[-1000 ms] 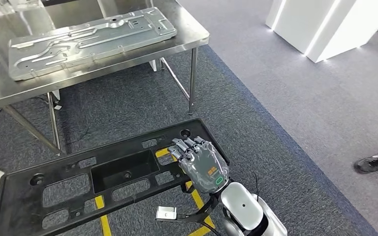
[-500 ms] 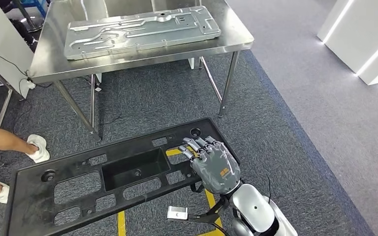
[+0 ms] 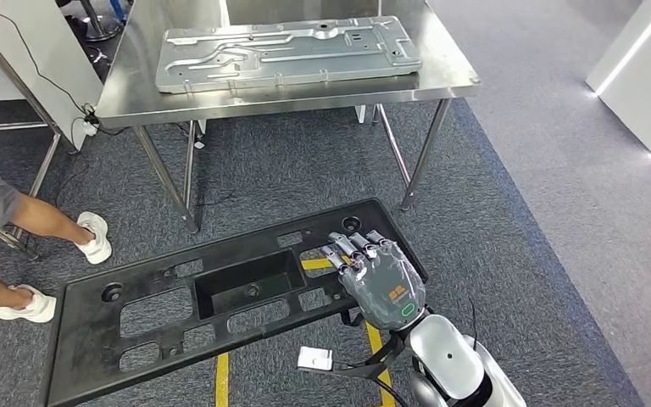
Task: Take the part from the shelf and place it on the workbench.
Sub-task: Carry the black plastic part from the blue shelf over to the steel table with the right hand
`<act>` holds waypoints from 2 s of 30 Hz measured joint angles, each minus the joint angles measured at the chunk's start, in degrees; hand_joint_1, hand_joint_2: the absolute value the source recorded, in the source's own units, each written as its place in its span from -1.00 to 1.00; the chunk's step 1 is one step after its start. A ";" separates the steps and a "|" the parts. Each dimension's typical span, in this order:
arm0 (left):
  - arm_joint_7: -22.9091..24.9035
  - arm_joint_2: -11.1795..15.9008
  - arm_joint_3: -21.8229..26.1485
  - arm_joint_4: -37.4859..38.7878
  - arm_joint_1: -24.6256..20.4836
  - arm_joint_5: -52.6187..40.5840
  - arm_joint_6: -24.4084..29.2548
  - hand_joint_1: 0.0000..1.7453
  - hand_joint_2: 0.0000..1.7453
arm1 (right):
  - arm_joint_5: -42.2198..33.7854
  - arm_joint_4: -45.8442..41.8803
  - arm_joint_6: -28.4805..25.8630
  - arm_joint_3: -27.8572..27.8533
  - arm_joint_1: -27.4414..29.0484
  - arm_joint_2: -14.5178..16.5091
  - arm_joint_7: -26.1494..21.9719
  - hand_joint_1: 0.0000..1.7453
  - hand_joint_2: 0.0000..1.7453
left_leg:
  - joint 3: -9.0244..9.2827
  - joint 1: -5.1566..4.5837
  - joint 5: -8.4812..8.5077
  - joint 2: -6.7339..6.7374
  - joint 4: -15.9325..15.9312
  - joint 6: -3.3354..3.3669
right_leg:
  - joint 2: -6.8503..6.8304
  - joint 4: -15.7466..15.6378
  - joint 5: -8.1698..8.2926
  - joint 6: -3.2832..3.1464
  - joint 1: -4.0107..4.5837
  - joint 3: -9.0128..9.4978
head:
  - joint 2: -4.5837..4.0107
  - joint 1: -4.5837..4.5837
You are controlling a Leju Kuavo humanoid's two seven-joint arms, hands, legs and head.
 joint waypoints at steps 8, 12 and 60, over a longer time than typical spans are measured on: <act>0.23 0.21 -0.01 0.80 0.04 -0.35 -0.92 -1.00 1.00 | -0.25 -0.97 0.34 -2.68 -0.78 -2.53 1.31 1.00 1.00 | -0.14 0.07 0.20 -0.17 -0.16 -0.52 | 0.10 -1.00 0.17 -0.20 0.39 0.13 | 0.00 -0.01; -0.04 0.25 -0.02 0.91 0.03 -0.30 -1.25 -1.00 1.00 | -0.89 -1.11 0.24 -4.78 -1.12 -3.47 1.12 1.00 1.00 | -0.14 0.10 0.25 -0.17 -0.20 -0.71 | 0.11 -0.87 0.13 -0.34 0.42 0.06 | 0.00 -0.01; -0.22 -0.42 0.10 1.08 0.33 1.09 -1.35 -1.00 1.00 | 0.05 -0.84 1.54 -0.61 -3.87 -2.79 3.70 1.00 1.00 | -1.82 -0.09 1.03 0.76 1.45 -1.26 | -0.42 -1.29 -3.02 -0.89 0.12 3.72 | 0.00 -0.02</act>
